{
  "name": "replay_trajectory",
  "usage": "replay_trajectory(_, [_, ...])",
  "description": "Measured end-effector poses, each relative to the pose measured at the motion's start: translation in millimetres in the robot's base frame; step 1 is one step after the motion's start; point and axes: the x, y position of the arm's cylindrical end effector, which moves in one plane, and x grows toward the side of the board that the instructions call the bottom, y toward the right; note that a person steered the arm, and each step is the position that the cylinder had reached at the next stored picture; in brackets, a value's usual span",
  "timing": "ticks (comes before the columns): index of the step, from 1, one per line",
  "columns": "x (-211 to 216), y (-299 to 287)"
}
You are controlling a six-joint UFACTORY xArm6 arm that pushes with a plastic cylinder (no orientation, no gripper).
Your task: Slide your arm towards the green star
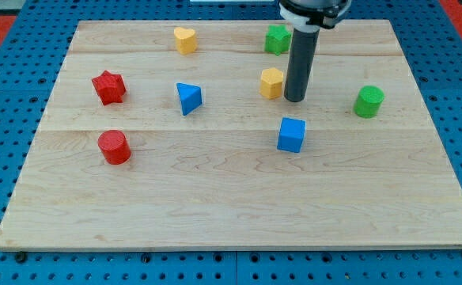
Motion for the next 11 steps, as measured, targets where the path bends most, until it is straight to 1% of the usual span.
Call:
replay_trajectory(1, [24.0,-9.7])
replay_trajectory(3, [11.4,-41.1])
replay_trajectory(5, [4.4,-23.6])
replay_trajectory(6, [2.7,9.9])
replay_trajectory(7, [-2.5,64.5])
replay_trajectory(9, [-46.0,71.5])
replay_trajectory(11, [-55.0,41.2])
